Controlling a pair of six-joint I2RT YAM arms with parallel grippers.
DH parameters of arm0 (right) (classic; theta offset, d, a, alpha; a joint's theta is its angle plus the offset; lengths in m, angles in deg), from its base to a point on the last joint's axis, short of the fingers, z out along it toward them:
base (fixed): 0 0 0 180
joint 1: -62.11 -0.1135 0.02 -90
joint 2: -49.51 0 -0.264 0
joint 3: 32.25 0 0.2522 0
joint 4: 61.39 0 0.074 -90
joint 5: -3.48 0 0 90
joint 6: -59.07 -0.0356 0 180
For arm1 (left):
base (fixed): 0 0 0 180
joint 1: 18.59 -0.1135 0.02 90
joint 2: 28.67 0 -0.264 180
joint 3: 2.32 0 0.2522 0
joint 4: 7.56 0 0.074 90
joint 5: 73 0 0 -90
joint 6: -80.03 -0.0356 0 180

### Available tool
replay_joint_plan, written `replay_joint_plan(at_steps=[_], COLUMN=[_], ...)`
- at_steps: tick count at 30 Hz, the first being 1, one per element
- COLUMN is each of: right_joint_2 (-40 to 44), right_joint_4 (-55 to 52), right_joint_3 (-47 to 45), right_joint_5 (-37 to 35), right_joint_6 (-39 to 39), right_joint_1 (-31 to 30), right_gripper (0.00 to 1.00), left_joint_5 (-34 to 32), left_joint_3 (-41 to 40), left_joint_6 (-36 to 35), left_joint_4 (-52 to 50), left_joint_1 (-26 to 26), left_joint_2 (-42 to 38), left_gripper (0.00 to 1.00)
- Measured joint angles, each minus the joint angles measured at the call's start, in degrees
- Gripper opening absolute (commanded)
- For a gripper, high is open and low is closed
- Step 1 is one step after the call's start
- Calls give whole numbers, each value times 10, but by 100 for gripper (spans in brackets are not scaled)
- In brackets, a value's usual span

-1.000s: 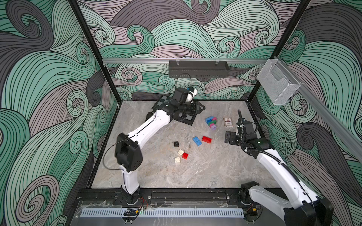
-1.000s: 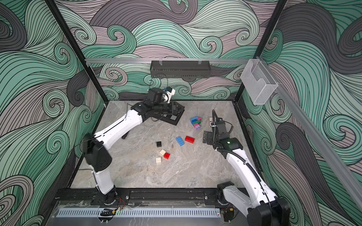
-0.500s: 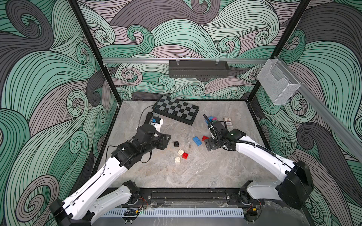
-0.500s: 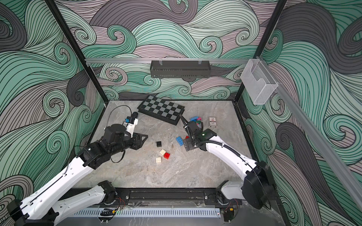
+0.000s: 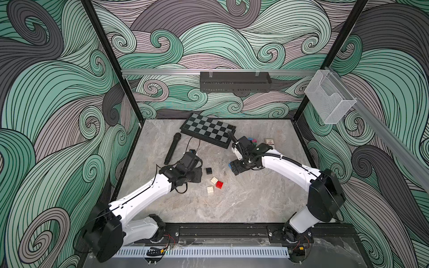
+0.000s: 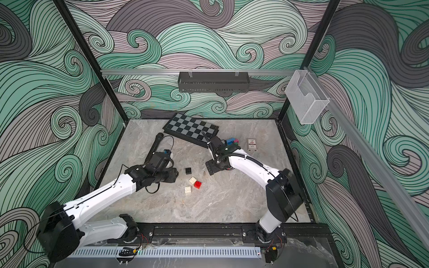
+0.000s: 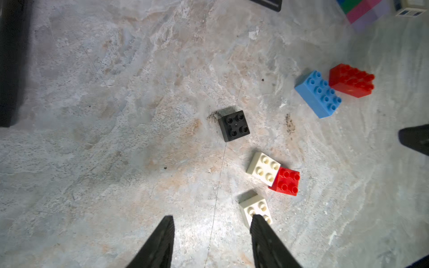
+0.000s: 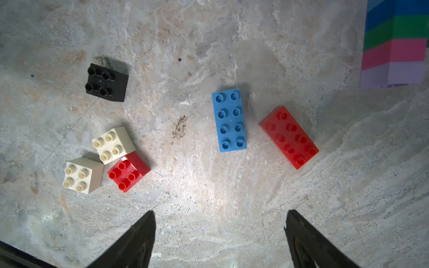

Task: Assemble the letter p with lego
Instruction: Pick up the lego brick from the center of the board.

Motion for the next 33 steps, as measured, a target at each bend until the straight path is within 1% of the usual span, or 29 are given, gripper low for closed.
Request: replay_joint_plan(at_steps=[2,4,8,12,16,24,29,33], right_joint_2=[-17,-30,-31,-5,37,93,100,100], right_joint_4=[3,2,3,9,12,12,18,22], right_joint_3=[6,7,5,-15,-50,-86,-94,-99], right_joint_5=[3,5,5,4,-1,-10,-9,-6], right_joint_6=[6,11,15,14,8,4,4,4], right_joint_1=[0,0,0,0,0,0,0,0], right_gripper=[85,84,83,85,88,90,90,90], left_joint_5=[0,2,15,30,36,48,43,31], left_joint_3=[33,68,121,161,193,242,263,264], left_joint_6=[1,1,5,10,16,36,49,55], left_joint_4=[-3,-3,-7,-15,-31,-42,-56,-68], left_joint_1=[-1,-3,-5,-7,-7,-2,11,18], left_joint_2=[35,68,145,236,299,362,389,396], left_gripper=[62,62,57,56,56,54,53,52])
